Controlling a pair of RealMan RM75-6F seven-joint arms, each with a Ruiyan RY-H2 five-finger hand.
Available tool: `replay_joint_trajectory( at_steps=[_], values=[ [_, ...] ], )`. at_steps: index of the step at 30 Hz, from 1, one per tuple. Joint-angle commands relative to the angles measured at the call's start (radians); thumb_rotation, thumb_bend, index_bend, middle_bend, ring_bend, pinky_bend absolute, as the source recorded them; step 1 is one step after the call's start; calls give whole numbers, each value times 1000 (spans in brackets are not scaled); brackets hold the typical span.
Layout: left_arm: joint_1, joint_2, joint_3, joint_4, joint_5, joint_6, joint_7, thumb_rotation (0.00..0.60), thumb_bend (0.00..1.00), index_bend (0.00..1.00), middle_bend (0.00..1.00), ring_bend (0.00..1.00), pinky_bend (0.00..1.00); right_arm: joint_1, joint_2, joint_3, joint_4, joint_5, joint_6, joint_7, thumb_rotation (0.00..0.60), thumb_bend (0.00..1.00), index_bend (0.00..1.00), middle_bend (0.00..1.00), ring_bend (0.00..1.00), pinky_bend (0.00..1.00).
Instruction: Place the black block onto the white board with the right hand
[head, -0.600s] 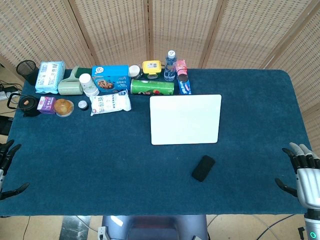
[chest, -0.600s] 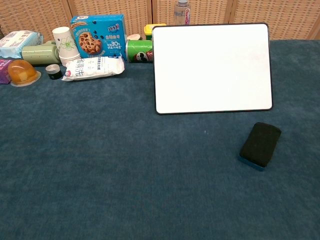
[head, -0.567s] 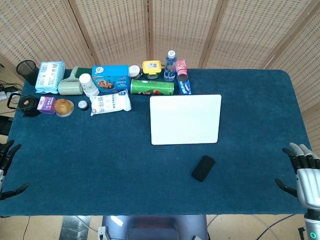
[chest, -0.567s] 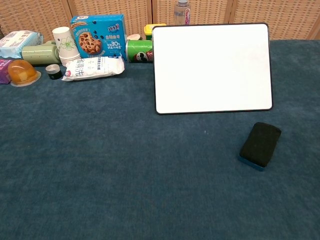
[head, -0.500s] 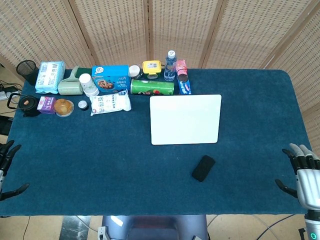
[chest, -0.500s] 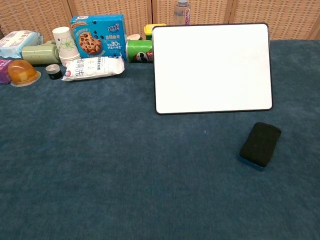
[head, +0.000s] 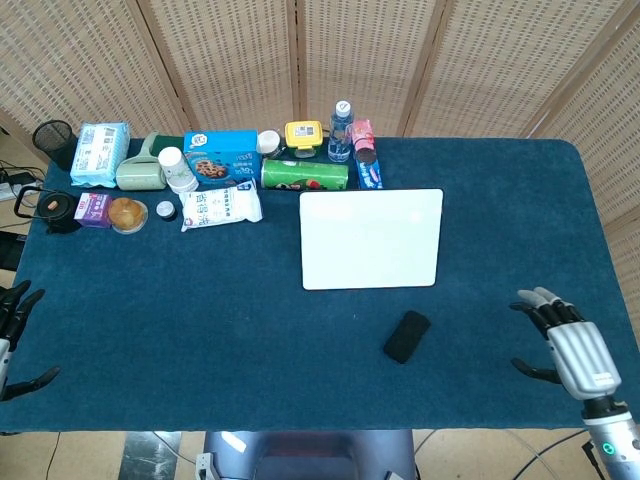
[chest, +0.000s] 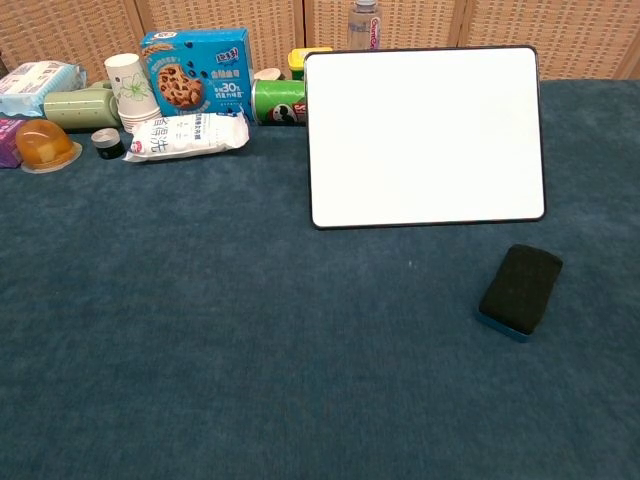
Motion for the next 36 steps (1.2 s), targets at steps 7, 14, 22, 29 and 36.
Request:
replay_joint_trajectory(
  at_steps=[7, 14, 22, 29, 36],
  values=[
    [-4, 5, -5, -7, -19, -12, -10, 600, 81, 0, 0, 0, 59, 176, -116, -28, 113, -87, -196, 47, 600, 0, 299, 256, 221, 316],
    [-3, 9, -7, -6, -25, -11, -21, 600, 83, 0, 0, 0, 59, 259, -200, -47, 166, -132, -271, -6, 600, 0, 303, 270, 237, 334],
    [-3, 14, -9, -4, -31, -13, -35, 600, 82, 0, 0, 0, 59, 318, -265, -52, 196, -119, -335, -69, 600, 0, 307, 273, 241, 338],
    [-3, 16, -12, -3, -36, -11, -45, 600, 82, 0, 0, 0, 59, 346, -305, -61, 231, -106, -369, -129, 600, 0, 317, 289, 256, 350],
    [-1, 16, -13, -3, -37, -8, -53, 600, 82, 0, 0, 0, 59, 371, -353, -68, 267, -83, -407, -189, 600, 0, 332, 296, 257, 355]
  ],
)
